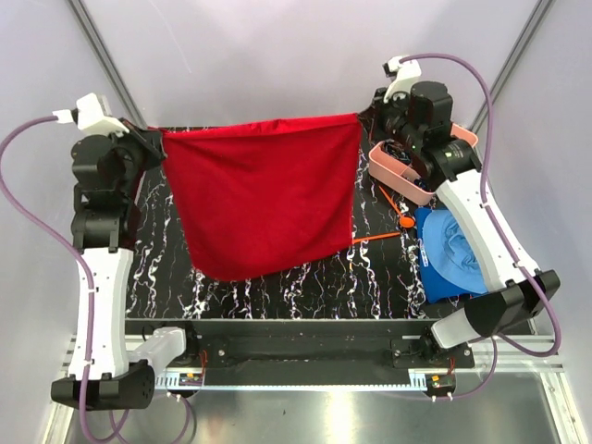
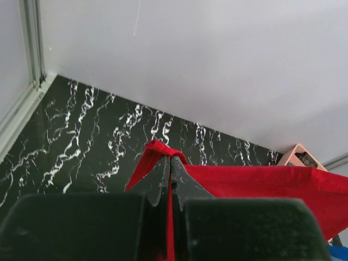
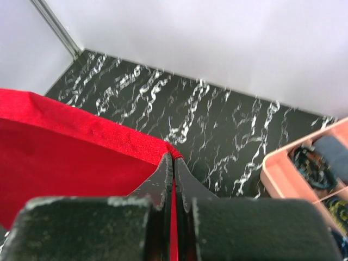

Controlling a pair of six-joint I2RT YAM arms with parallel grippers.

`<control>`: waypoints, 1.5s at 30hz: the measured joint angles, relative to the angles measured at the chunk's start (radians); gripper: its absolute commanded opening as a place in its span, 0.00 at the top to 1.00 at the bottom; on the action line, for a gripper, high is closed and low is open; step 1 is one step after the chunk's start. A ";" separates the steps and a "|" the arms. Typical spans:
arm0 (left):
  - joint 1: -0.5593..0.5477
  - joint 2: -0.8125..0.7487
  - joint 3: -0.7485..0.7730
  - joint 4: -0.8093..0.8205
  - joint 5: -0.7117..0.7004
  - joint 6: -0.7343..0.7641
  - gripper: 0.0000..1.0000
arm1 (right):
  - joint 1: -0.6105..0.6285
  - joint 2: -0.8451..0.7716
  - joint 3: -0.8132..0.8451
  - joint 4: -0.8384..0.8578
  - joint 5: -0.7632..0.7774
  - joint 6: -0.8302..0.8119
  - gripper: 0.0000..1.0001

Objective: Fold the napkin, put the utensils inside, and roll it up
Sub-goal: Flatten out the napkin at the center of the board.

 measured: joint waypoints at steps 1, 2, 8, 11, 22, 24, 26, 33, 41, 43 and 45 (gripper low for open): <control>0.000 0.001 0.022 -0.006 -0.002 0.004 1.00 | 0.000 0.001 0.014 -0.001 0.000 -0.004 1.00; 0.000 -0.002 0.045 -0.008 -0.003 0.009 1.00 | 0.000 0.000 0.030 -0.002 0.000 -0.007 1.00; 0.000 -0.098 0.101 0.009 -0.015 0.018 1.00 | 0.000 -0.064 0.055 0.013 -0.030 -0.046 1.00; 0.000 -0.180 0.090 0.008 -0.025 0.018 1.00 | 0.002 -0.130 0.017 0.027 -0.066 -0.087 1.00; -0.005 -0.377 0.073 -0.017 -0.024 0.016 1.00 | 0.014 -0.354 -0.069 0.040 -0.146 -0.120 1.00; -0.005 -0.381 0.080 -0.021 -0.025 0.014 1.00 | 0.014 -0.364 -0.056 0.043 -0.153 -0.113 1.00; -0.005 -0.377 0.093 -0.024 -0.028 0.014 1.00 | 0.014 -0.348 -0.031 0.048 -0.153 -0.101 1.00; -0.005 -0.251 0.144 -0.039 -0.100 0.050 1.00 | 0.013 -0.132 0.101 0.085 -0.152 -0.081 1.00; 0.048 0.056 -0.041 0.001 -0.219 0.103 0.90 | 0.010 0.389 0.298 0.100 -0.131 -0.074 1.00; 0.089 0.187 -0.076 -0.009 -0.214 0.104 0.65 | 0.010 0.563 0.404 0.083 -0.135 -0.054 0.95; 0.128 0.327 -0.074 -0.021 -0.211 0.114 0.24 | 0.010 0.736 0.539 0.056 -0.128 -0.037 0.48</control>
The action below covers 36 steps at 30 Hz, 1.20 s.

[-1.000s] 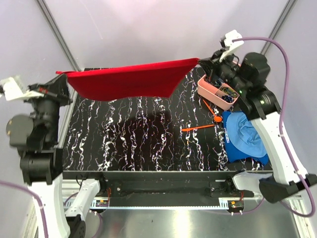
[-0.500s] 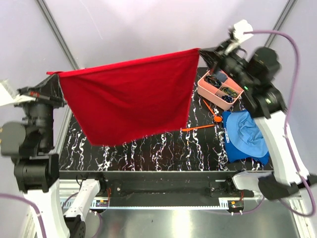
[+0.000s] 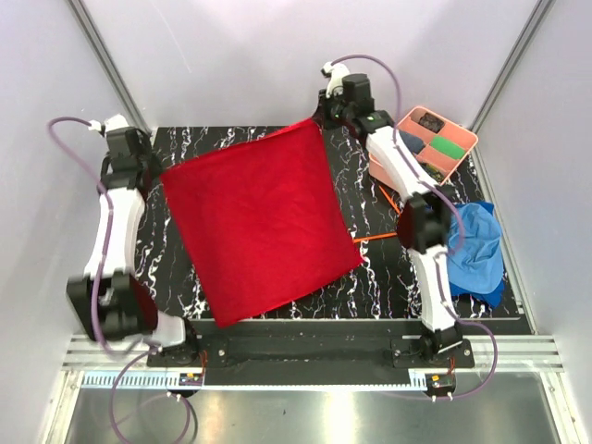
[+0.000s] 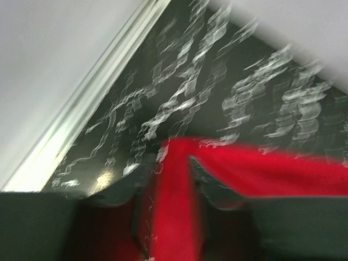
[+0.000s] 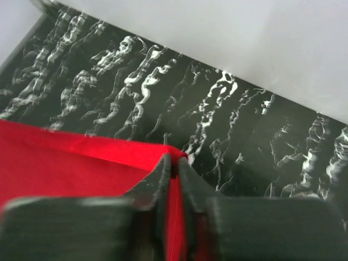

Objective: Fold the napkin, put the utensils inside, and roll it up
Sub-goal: Flatten out the napkin at the center of the board, then fold the napkin at the center of the board.

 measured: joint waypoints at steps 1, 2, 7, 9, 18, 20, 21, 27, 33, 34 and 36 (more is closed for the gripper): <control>0.023 0.061 0.004 -0.013 0.005 0.004 0.19 | -0.002 0.090 0.084 -0.027 -0.001 0.010 0.36; 0.040 0.113 0.013 -0.031 0.011 0.003 0.12 | -0.003 0.176 0.169 -0.045 -0.006 0.023 0.24; 0.074 0.169 0.025 -0.084 0.037 0.001 0.01 | -0.009 0.401 0.389 -0.174 -0.065 0.059 0.06; 0.070 0.140 0.027 -0.085 0.058 0.003 0.01 | -0.009 0.386 0.353 -0.188 -0.083 0.063 0.06; -0.081 -0.127 -0.082 -0.069 0.142 0.025 0.01 | -0.009 -0.099 -0.257 -0.184 -0.049 0.076 0.07; -0.136 -0.182 -0.136 -0.072 0.159 0.033 0.01 | -0.010 -0.241 -0.410 -0.178 -0.021 0.086 0.09; -0.156 -0.207 -0.162 -0.072 0.167 0.037 0.01 | -0.012 -0.342 -0.523 -0.155 -0.006 0.098 0.12; -0.165 -0.298 -0.288 -0.078 0.202 0.042 0.01 | -0.066 -0.705 -0.965 -0.135 0.058 0.199 0.27; -0.165 -0.307 -0.314 -0.080 0.229 0.051 0.01 | -0.193 -0.795 -1.275 -0.188 0.093 0.298 0.44; -0.165 -0.307 -0.314 -0.079 0.230 0.053 0.01 | -0.203 -0.795 -1.298 -0.200 0.096 0.306 0.46; -0.165 -0.307 -0.314 -0.080 0.232 0.058 0.01 | -0.232 -0.795 -1.337 -0.224 0.094 0.321 0.50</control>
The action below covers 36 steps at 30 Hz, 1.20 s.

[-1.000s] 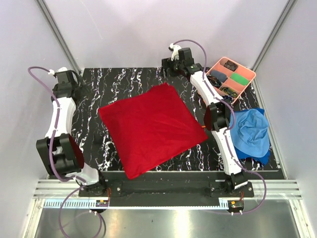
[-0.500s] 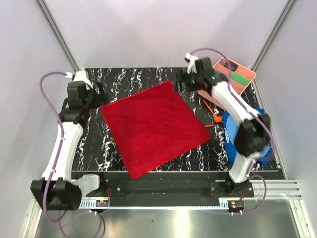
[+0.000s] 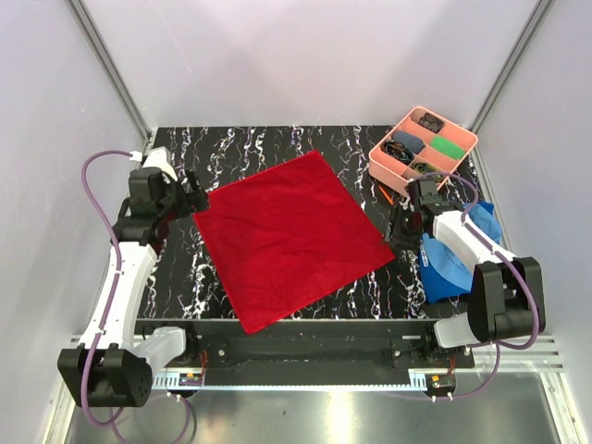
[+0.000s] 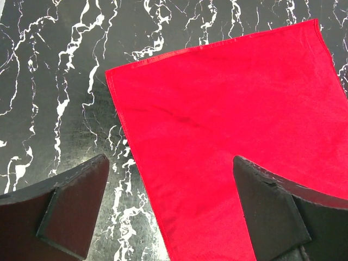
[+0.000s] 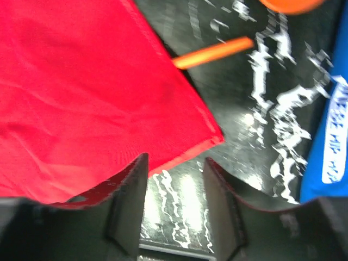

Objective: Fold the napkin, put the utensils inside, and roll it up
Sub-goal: Fold the napkin at the center of the board.

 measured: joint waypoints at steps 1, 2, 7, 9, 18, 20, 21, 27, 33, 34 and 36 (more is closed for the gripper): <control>0.000 0.000 0.000 0.000 0.000 0.002 0.01 | -0.011 0.001 -0.008 -0.009 0.000 0.006 0.54; -0.003 0.000 0.000 0.000 0.000 0.003 0.01 | -0.020 0.004 -0.010 -0.016 0.000 0.011 0.58; -0.019 0.000 0.000 0.000 -0.001 0.005 0.01 | -0.036 0.026 -0.010 -0.017 0.000 0.025 0.60; -0.020 0.000 0.000 0.000 -0.001 0.006 0.01 | -0.036 0.037 -0.013 -0.018 0.000 0.026 0.61; -0.023 0.013 0.000 -0.002 0.001 0.005 0.01 | -0.039 0.091 -0.034 -0.024 0.017 0.024 0.56; -0.024 0.013 0.000 -0.006 0.005 0.006 0.01 | -0.039 0.098 -0.034 -0.024 0.017 0.024 0.56; -0.024 0.013 0.000 -0.007 0.008 0.005 0.01 | -0.039 0.103 -0.034 -0.023 0.017 0.023 0.56; -0.024 0.013 0.000 -0.011 0.014 0.005 0.01 | -0.040 0.146 -0.035 -0.019 0.016 0.022 0.56; -0.024 0.019 0.000 -0.014 0.016 0.005 0.01 | -0.045 0.157 -0.042 -0.014 0.016 0.022 0.56; -0.024 0.021 0.000 -0.014 0.017 0.005 0.01 | -0.047 0.158 -0.042 -0.012 0.016 0.022 0.56; -0.024 0.025 0.000 -0.014 0.017 0.005 0.01 | -0.051 0.158 -0.042 -0.009 0.016 0.022 0.56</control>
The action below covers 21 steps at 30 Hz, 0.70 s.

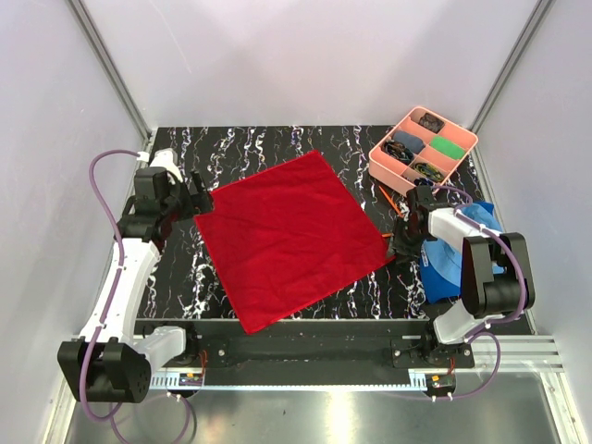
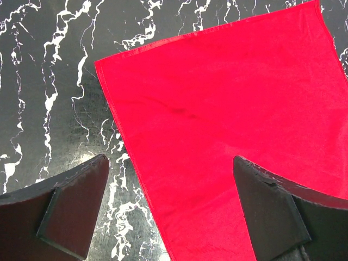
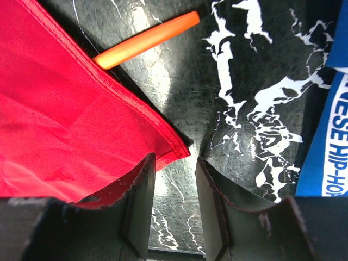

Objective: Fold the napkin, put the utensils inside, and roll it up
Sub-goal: Fold the napkin at the center of the board.

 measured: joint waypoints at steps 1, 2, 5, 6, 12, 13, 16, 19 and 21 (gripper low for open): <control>0.000 0.002 0.000 0.000 0.000 0.000 0.01 | -0.003 0.001 0.000 0.002 0.000 0.000 0.55; 0.000 0.002 0.000 -0.001 0.000 0.000 0.01 | -0.006 0.002 0.000 0.002 -0.003 0.000 0.55; 0.000 0.002 0.000 0.000 0.000 0.000 0.01 | -0.012 0.003 0.001 0.006 -0.005 0.000 0.55; 0.000 0.002 0.000 0.000 0.000 0.000 0.01 | -0.014 0.005 0.001 0.007 -0.008 0.000 0.55; 0.000 0.002 0.000 0.000 0.000 0.000 0.01 | -0.021 0.014 0.006 0.009 -0.012 -0.001 0.62; -0.001 0.003 0.000 0.000 0.000 0.000 0.01 | -0.023 0.017 0.008 0.009 -0.012 -0.001 0.63; -0.001 0.005 0.000 0.000 0.000 0.000 0.01 | -0.026 0.024 0.013 0.012 -0.017 -0.001 0.65; -0.001 0.007 0.000 0.000 0.000 0.000 0.01 | -0.028 0.030 0.018 0.016 -0.022 -0.001 0.69; -0.001 0.007 0.000 0.000 0.000 0.000 0.01 | -0.028 0.031 0.018 0.019 -0.023 -0.001 0.71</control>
